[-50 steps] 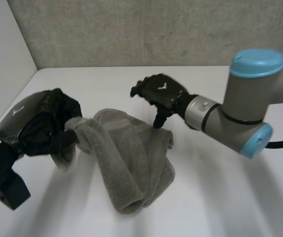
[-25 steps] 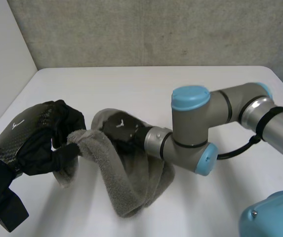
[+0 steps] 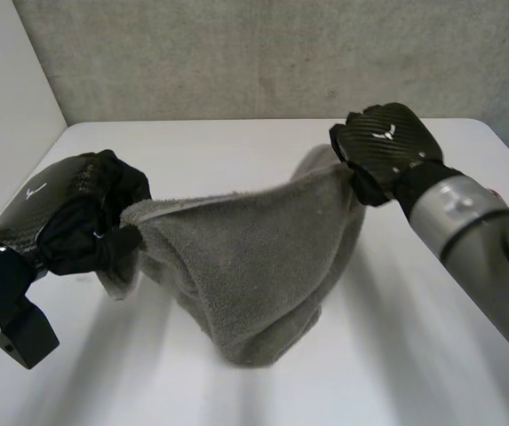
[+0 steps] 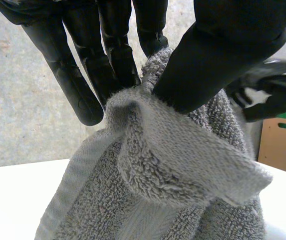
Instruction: Fold the towel.
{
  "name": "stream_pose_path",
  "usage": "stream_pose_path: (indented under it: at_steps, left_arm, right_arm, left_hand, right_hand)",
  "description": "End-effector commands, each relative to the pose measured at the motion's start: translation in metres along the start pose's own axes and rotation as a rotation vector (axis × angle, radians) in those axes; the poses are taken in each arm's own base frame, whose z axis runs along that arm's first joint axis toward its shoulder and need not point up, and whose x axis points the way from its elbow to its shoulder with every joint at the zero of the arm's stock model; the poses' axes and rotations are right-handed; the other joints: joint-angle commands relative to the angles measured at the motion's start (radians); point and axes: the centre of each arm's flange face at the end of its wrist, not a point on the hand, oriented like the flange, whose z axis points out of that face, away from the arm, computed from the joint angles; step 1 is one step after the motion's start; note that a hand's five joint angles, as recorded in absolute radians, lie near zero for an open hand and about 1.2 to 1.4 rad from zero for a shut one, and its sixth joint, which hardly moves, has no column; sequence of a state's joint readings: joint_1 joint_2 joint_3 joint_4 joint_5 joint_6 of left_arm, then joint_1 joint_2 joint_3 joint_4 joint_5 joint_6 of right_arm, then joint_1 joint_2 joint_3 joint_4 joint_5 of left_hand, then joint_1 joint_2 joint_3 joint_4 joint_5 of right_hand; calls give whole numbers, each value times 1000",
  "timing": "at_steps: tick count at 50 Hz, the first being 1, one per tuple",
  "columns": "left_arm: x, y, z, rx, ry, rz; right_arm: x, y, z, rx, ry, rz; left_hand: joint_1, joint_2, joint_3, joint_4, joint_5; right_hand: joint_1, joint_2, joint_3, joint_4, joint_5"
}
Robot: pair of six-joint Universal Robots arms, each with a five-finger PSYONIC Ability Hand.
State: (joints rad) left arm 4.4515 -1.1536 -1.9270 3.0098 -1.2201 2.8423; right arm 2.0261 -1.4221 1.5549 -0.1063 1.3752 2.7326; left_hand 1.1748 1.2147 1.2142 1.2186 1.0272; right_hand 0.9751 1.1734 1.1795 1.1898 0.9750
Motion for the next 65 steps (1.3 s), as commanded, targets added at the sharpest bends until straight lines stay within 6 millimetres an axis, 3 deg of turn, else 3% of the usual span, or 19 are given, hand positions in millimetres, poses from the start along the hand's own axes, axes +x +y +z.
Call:
stream_pose_path:
  at_steps: [1,4,11,24,28,31,33,35,36,40,41,42,43,44,46,51,55,60,65]
  left_arm:
    - [-5,10,9,-26,-3,-3]
    - [-11,17,17,-55,-18,-13]
    - [-21,30,25,-111,-40,12]
    - [-40,64,47,-213,-59,79]
    - [-47,74,58,-244,-65,88]
    - [-55,75,78,-230,-59,138]
    - [-58,71,91,-205,-60,183]
    - [-64,46,122,-103,-85,292]
    - [-64,45,122,-103,-85,293]
    - [-47,-24,166,145,-100,418]
    - [-47,-24,166,146,-100,418]
    - [-35,-52,175,243,-97,438]
    - [-28,-80,179,341,-105,449]
    - [-28,-80,179,342,-105,449]
    - [-16,-129,179,522,-125,464]
    - [-3,-152,171,636,-125,467]
    - [-1,-143,163,600,-122,459]
    - [-12,-99,154,464,-132,451]
    - [-41,-11,139,195,-180,420]
  right_arm:
    - [-8,-13,-51,-60,-12,11]
    - [-17,-14,-83,-191,-97,37]
    - [-49,-1,-107,-365,-326,89]
    - [-71,55,-77,-469,-389,111]
    - [-70,56,-68,-453,-380,104]
    - [-62,51,-45,-392,-324,78]
    - [-44,37,-13,-296,-202,20]
    - [-32,24,5,-230,-124,-22]
    - [-32,24,5,-230,-123,-22]
    - [9,-34,48,6,114,-152]
    - [22,-58,57,111,195,-175]
    - [23,-59,57,112,195,-175]
    - [33,-82,63,225,265,-196]
    - [33,-83,63,226,266,-196]
    - [51,-119,65,424,381,-209]
    - [57,-143,56,576,460,-215]
    - [48,-130,47,538,421,-219]
    - [30,-88,35,405,354,-209]
    - [-9,-12,4,120,182,-201]
  left_hand:
    - [221,182,182,178,195]
    - [221,182,182,178,195]
    - [221,182,182,178,195]
    - [221,182,182,178,195]
    - [221,182,182,178,195]
    - [221,182,182,178,195]
    - [221,182,182,178,195]
    - [221,182,182,178,195]
    - [221,182,182,178,195]
    - [221,182,182,178,195]
    - [221,182,182,178,195]
    - [221,182,182,178,195]
    - [221,182,182,178,195]
    - [221,182,182,178,195]
    - [221,182,182,178,195]
    - [221,182,182,178,195]
    - [221,182,182,178,195]
    - [221,182,182,178,195]
    - [221,182,182,178,195]
  right_hand:
    - [421,223,217,206,247]
    - [421,223,217,206,247]
    - [421,223,217,206,247]
    - [421,223,217,206,247]
    - [421,223,217,206,247]
    - [421,223,217,206,247]
    - [421,223,217,206,247]
    - [421,223,217,206,247]
    - [421,223,217,206,247]
    - [421,223,217,206,247]
    - [421,223,217,206,247]
    - [421,223,217,206,247]
    - [421,223,217,206,247]
    - [421,223,217,206,247]
    - [421,223,217,206,247]
    - [421,223,217,206,247]
    - [421,223,217,206,247]
    - [421,223,217,206,247]
    - [421,223,217,206,247]
